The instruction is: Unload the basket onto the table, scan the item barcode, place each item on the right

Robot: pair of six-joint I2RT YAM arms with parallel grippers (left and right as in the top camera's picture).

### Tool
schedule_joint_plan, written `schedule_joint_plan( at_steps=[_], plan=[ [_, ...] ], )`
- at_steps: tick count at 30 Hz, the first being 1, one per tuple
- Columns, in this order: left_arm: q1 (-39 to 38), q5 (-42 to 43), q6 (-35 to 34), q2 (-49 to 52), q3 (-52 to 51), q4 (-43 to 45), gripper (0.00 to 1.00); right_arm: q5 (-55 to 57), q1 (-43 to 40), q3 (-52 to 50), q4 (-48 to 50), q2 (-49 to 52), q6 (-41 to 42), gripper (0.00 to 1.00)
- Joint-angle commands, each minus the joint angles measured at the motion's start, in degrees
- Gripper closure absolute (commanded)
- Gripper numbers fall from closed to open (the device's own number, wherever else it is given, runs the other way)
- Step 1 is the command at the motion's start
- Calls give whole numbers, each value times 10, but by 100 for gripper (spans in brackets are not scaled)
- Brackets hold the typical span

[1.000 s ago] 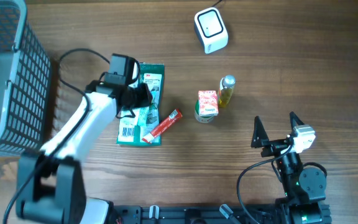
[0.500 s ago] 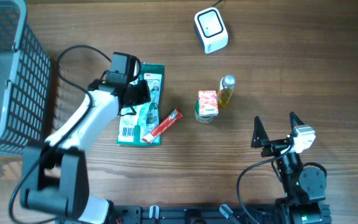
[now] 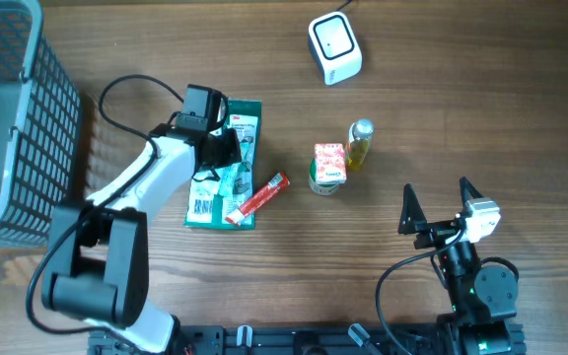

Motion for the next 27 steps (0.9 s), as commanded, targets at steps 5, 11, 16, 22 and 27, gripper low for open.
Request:
schedule_joint_plan(
  at_steps=[5, 11, 16, 22, 27],
  plan=[
    [4, -8, 3, -128, 17, -49, 96, 3, -2, -1, 2, -2, 2, 0],
    [4, -8, 3, -123, 8, -129, 94, 3, -2, -1, 2, -2, 2, 0],
    [3, -8, 3, -101, -9, -152, 93, 3, -2, -1, 2, -2, 2, 0],
    [3, -8, 3, -57, -29, -134, 90, 3, -2, -1, 2, -2, 2, 0],
    [3, -8, 3, -12, -37, -114, 81, 3, -2, -1, 2, -2, 2, 0]
  ],
)
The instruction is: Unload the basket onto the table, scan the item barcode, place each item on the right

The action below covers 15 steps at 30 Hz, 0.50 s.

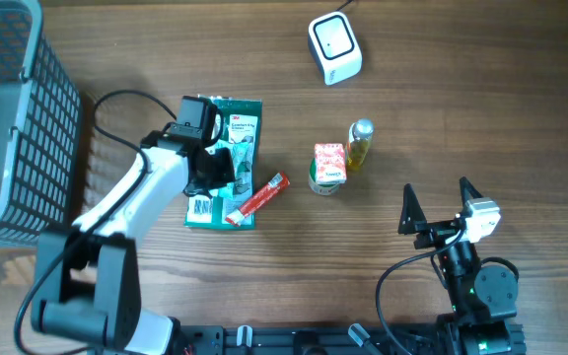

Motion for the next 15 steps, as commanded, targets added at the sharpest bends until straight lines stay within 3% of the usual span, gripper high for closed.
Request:
schedule_joint_plan(
  at_steps=[1, 9, 13, 15],
  plan=[
    [3, -6, 3, 37, -10, 6, 80, 3, -2, 0, 2, -2, 2, 0],
    [11, -6, 3, -2, 24, -13, 79, 3, -2, 0, 2, -2, 2, 0],
    [19, -6, 3, -60, 70, -20, 67, 3, -2, 0, 2, -2, 2, 0],
    [23, -13, 3, -82, 76, -17, 55, 3, -2, 0, 2, -2, 2, 0]
  ],
)
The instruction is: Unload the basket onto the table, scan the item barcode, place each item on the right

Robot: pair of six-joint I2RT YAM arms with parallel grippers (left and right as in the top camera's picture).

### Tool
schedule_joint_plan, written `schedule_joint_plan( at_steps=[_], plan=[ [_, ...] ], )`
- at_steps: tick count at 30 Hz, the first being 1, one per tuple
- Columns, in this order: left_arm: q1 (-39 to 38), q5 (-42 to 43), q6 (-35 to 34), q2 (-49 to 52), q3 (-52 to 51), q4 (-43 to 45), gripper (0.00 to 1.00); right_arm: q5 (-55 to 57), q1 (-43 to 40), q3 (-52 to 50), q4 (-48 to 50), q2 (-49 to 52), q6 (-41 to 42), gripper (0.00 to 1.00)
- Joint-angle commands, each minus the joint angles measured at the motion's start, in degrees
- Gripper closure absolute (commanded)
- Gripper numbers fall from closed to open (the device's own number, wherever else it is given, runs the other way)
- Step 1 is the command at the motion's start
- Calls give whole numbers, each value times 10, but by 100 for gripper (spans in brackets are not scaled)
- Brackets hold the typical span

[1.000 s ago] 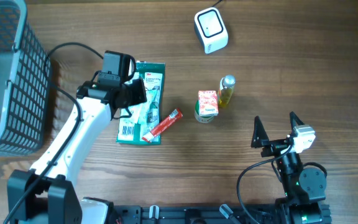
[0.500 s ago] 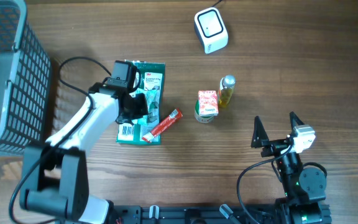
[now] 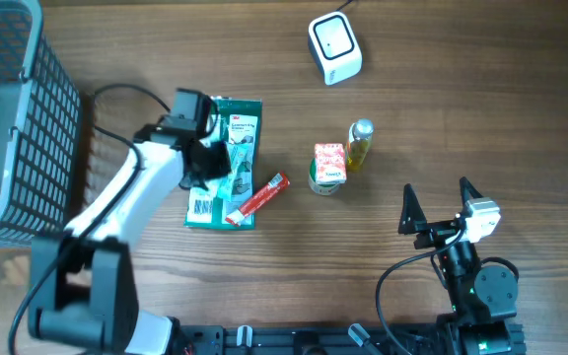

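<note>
A flat green package lies left of the table's middle, with a white barcode label at its near left corner. My left gripper is down over the package's left half, its dark fingers against the clear blister; whether they grip anything is not visible. The white scanner stands at the far edge, right of centre. Low on the right, my right gripper stands open with nothing between its fingers.
A red stick pack leans on the package's right edge. A red carton on a green cup and a small yellow bottle stand mid-table. A grey wire basket fills the far left.
My left wrist has shifted slightly left and away from me, with the fingers still on the package's left half. The package, the other items and the right arm have not moved.
At first my left gripper sat over the upper middle of the green package. Then it was lower and further left on the package. Now it is a touch further left still, while the package lies where it lay.
</note>
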Motion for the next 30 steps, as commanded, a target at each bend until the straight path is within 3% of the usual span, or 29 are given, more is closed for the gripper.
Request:
schedule_joint_plan(
  at_steps=[1, 7, 18, 19, 20, 30],
  plan=[
    [12, -18, 2, -72, 37, 9, 51, 3, -2, -1, 2, -2, 2, 0],
    [57, -70, 7, -89, 37, 10, 37, 3, -2, -1, 2, -2, 2, 0],
    [166, -70, 170, -87, 36, 26, 23, 3, -2, -1, 2, -2, 2, 0],
    [174, -70, 170, -87, 36, 28, 18, 3, -2, -1, 2, -2, 2, 0],
    [181, -70, 169, -87, 36, 28, 0, 3, -2, -1, 2, -2, 2, 0],
    [198, -70, 169, -87, 36, 28, 0, 3, -2, -1, 2, -2, 2, 0]
  ],
)
